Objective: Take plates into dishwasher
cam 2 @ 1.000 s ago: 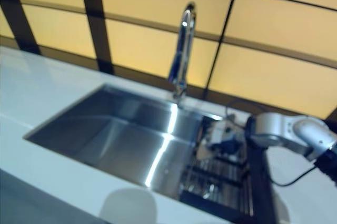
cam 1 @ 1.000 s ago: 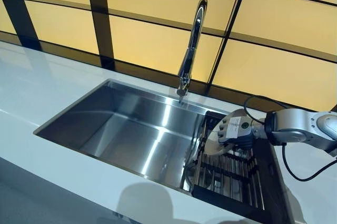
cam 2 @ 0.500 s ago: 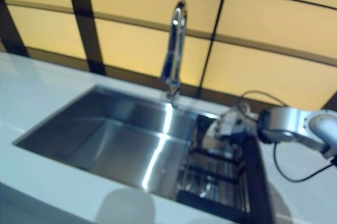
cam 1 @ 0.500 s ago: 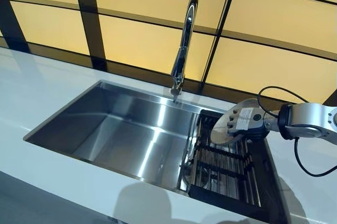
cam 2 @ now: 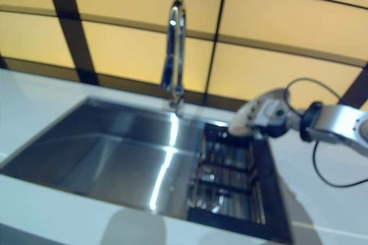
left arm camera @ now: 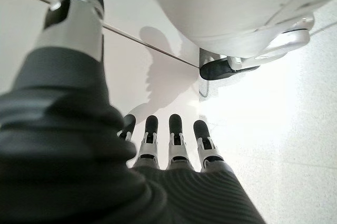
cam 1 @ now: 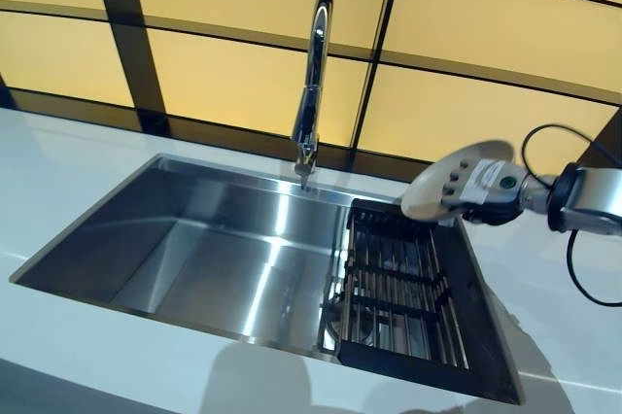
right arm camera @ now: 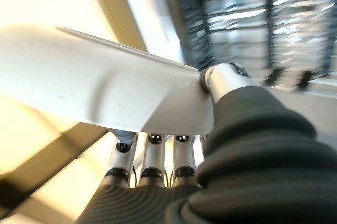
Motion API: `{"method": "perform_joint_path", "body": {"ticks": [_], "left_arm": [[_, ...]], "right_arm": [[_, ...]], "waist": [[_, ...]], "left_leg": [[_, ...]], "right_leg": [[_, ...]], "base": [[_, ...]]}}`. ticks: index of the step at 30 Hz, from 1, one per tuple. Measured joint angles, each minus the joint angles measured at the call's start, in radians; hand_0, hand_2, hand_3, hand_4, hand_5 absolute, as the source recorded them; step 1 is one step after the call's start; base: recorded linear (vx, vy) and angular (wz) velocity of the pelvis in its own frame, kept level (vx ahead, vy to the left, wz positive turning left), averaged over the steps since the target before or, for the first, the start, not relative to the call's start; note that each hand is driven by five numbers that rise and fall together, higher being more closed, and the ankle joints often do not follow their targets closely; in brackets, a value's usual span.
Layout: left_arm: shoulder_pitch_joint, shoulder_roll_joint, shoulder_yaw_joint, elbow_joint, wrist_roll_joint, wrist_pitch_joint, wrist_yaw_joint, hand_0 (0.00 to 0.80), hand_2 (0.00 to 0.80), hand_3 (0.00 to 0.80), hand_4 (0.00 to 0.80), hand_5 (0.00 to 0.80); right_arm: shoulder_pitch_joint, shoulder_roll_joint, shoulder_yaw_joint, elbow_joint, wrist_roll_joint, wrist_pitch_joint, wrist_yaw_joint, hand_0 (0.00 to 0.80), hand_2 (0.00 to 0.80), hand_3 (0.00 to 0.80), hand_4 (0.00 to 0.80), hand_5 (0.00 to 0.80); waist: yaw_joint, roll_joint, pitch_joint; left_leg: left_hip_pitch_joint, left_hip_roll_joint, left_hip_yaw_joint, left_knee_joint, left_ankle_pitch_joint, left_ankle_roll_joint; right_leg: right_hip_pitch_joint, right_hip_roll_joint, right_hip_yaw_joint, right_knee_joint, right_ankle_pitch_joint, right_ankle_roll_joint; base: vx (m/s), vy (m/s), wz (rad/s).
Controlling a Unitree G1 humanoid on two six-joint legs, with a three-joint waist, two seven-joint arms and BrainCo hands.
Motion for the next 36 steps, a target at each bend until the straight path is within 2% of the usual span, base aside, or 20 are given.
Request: {"method": "perform_joint_path", "body": {"ticks": [5,7,12,21,26,36], "left_arm": [[0.001,0.000,0.000,0.000,0.000,0.002,0.000,0.000,0.000,0.000,0.000,0.000],[0.004,0.002,0.000,0.000,0.000,0.004,-0.001,0.000,0.000,0.000,0.000,0.000],[0.005,0.003,-0.001,0.001,0.000,0.010,-0.002,0.000,0.000,0.000,0.000,0.000],[-0.010,0.025,-0.001,0.000,-0.001,0.011,-0.003,0.000,0.000,0.000,0.000,0.000],[-0.009,0.037,-0.002,0.001,-0.001,0.018,-0.010,0.000,0.000,0.000,0.000,0.000],[-0.005,0.035,-0.003,0.005,-0.001,0.027,-0.020,0.000,0.000,0.000,0.000,0.000]], "right_arm": [[0.088,-0.003,-0.169,0.058,0.053,0.067,-0.092,0.800,0.800,0.800,0.800,0.800],[0.088,-0.003,-0.180,0.076,0.079,0.093,-0.127,0.800,0.800,0.800,0.800,0.800],[0.099,-0.003,-0.200,0.099,0.111,0.114,-0.186,0.800,0.800,0.800,0.800,0.800],[0.117,-0.003,-0.273,0.107,0.209,0.180,-0.312,0.800,0.800,0.800,0.800,0.800],[0.120,0.004,-0.291,0.107,0.335,0.238,-0.348,0.800,0.800,0.800,0.800,0.800],[0.198,0.157,-0.439,0.100,0.633,0.326,-0.345,0.800,0.800,0.800,0.800,0.800]], "waist": [[-0.011,0.011,0.007],[-0.025,0.015,0.010],[-0.029,0.020,0.015],[-0.033,0.009,0.040],[-0.051,0.007,0.045],[-0.056,0.009,0.045]], "left_leg": [[0.001,-0.007,0.014,0.000,-0.004,0.004],[0.001,-0.011,0.020,0.000,-0.005,0.004],[0.003,-0.017,0.037,0.001,-0.007,0.008],[0.010,-0.023,0.063,0.000,-0.016,0.020],[0.019,-0.026,0.078,0.000,-0.020,0.025],[0.036,-0.034,0.092,0.000,-0.024,0.030]], "right_leg": [[-0.009,-0.006,0.017,0.001,0.002,0.006],[-0.011,-0.010,0.023,0.001,0.004,0.009],[-0.018,-0.014,0.041,0.001,0.008,0.015],[-0.033,-0.020,0.068,0.011,0.014,0.023],[-0.032,-0.023,0.082,0.012,0.018,0.024],[-0.026,-0.031,0.106,0.012,0.022,0.030]], "base": [[-0.077,0.057,-0.10],[-0.075,0.052,-0.08],[-0.066,0.045,-0.11],[-0.053,0.031,-0.08],[-0.031,0.039,-0.09],[-0.007,0.021,-0.05]]}}
